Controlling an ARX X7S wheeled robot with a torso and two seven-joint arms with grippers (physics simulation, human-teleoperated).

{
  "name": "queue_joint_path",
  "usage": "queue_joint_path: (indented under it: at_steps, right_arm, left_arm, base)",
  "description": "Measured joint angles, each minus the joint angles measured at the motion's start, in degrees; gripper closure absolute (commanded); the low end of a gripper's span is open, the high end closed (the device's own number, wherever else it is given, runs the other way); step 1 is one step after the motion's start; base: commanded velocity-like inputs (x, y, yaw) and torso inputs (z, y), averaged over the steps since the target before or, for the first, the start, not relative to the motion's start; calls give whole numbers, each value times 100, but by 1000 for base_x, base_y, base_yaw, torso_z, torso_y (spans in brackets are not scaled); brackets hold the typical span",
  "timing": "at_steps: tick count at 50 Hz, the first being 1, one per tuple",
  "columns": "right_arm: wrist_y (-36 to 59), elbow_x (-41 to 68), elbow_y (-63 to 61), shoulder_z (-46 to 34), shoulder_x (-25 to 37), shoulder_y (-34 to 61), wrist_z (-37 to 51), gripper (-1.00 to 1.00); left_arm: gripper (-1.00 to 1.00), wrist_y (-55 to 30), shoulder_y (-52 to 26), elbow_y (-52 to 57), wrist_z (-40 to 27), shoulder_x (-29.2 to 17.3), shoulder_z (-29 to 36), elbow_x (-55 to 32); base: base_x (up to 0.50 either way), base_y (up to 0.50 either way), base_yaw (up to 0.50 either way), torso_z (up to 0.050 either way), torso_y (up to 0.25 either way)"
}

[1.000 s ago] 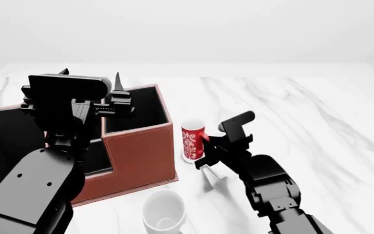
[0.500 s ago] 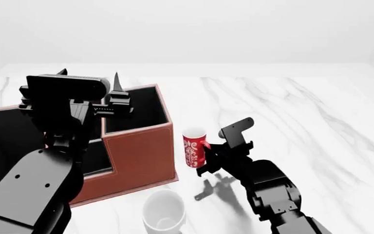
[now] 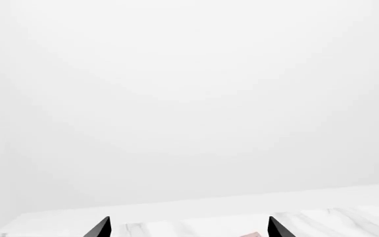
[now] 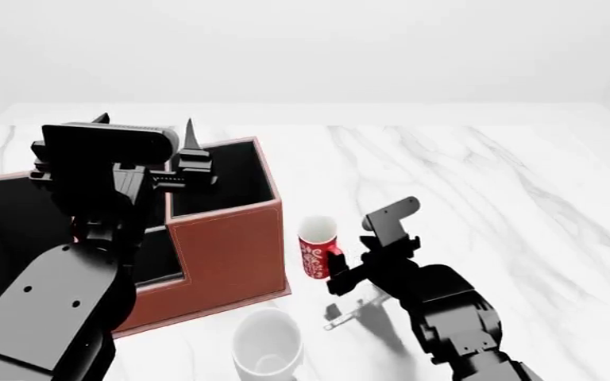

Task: Pick up the red mug and place it to the right of the caddy.

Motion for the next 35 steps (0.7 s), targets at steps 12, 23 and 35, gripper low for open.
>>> queue_joint_path:
  at_steps: [12,23,35]
  right_arm:
    - [651,233,-1148,85,337,-397,116,-100]
    - [1238,625,-2491,356,766,-1004,304,-100]
    - [1954,1633,-5211,1351,1563,-2149,840,-100]
  left_arm:
    - [-100,-16,4,29,-20,-22,-22,-43]
    - [-100,12,-3,-1,-21,-26,-20,-73]
    - [-100,62,22,-57,-28,-41,-6,-83]
  base:
    - [0,0,0,0,0]
    - [0,0,0,0,0]
    - [0,0,0,0,0]
